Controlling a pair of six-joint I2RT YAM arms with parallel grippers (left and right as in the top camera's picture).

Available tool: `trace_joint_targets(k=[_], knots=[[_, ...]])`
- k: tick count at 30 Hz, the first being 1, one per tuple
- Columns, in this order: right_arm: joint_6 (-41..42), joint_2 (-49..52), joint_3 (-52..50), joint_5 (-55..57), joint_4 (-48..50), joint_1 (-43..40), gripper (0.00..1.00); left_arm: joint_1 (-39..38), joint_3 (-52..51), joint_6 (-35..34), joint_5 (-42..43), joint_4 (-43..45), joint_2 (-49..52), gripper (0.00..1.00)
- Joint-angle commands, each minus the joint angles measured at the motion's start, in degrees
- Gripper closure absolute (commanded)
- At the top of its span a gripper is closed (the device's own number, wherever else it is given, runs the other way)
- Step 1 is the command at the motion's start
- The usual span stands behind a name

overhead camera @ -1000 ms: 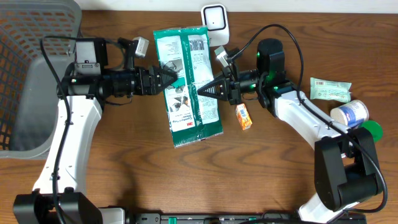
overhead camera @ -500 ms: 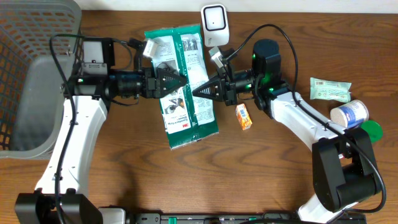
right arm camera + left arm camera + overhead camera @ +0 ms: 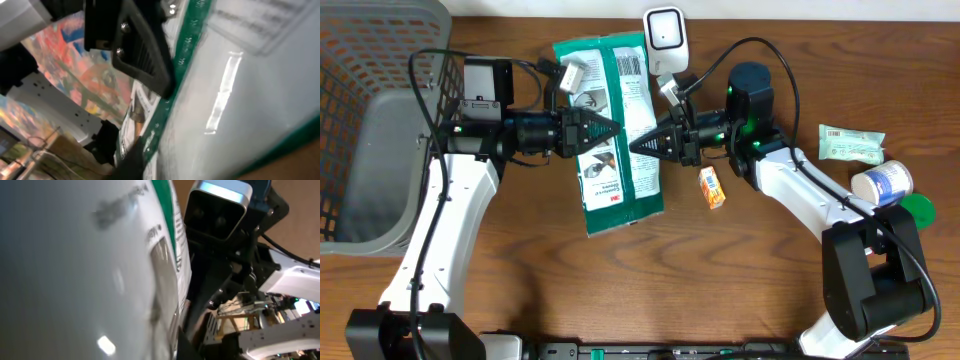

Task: Scan the item barcode
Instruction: 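Lift the green wipes packet with both grippers, then release the right, then hold the green wipes packet barcode against the scanner with the left gripper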

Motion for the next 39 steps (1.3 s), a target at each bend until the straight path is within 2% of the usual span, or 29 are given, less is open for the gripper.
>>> trace_joint_targets(k=[1, 3, 7, 8, 12, 15, 16, 18, 21, 24, 30, 35, 39], knots=[[0.3, -1.0, 0.0, 0.1, 0.0, 0.3, 0.55, -0.3, 0.7, 0.4, -4.8, 1.2, -0.1, 0.93], [0.2, -1.0, 0.0, 0.3, 0.0, -0.3, 0.38, -0.3, 0.7, 0.4, -7.7, 1.6, -0.1, 0.92], [0.1, -1.0, 0.0, 1.7, -0.1, -3.5, 0.17, -0.3, 0.9, 0.4, -13.1, 2.2, -0.1, 0.93], [1.1, -1.0, 0.0, 3.0, -0.1, -4.8, 0.01, -0.3, 1.1, 0.4, -13.9, 2.2, -0.1, 0.93], [8.8, -1.0, 0.1, 8.6, 0.0, -9.9, 0.01, -0.3, 5.1, 0.4, -15.6, 0.1, -0.1, 0.93], [15.6, -1.0, 0.9, 10.1, -0.1, -14.1, 0.01, -0.7, 12.4, 2.2, -24.2, -7.3, -0.1, 0.93], [18.4, -1.0, 1.9, 10.1, -0.1, -16.3, 0.01, -1.3, 17.5, 4.4, -30.5, -12.3, -0.1, 0.93], [20.6, -1.0, 2.9, 10.6, -0.1, -18.1, 0.01, -2.7, 22.9, 6.9, -38.1, -16.9, -0.1, 0.93], [24.8, -1.1, 4.3, 14.7, -0.8, -20.2, 0.01, -5.3, 27.9, 9.9, -47.1, -19.6, -0.1, 0.93], [27.5, -1.4, 6.1, 22.5, -5.0, -22.1, 0.01, -8.8, 29.9, 14.5, -54.5, -18.5, -0.1, 0.93], [22.4, -1.6, 10.4, 39.6, -17.9, -24.3, 0.01, -15.8, 29.9, 24.7, -68.9, -10.8, 2.2, 0.93], [11.0, -1.6, 10.8, 57.3, -29.6, -25.3, 0.01, -18.4, 29.9, 34.3, -70.1, -4.7, 5.9, 0.93], [2.3, -1.6, 10.8, 64.7, -35.2, -25.8, 0.01, -18.7, 29.9, 39.1, -70.1, -1.0, 9.1, 0.93]])
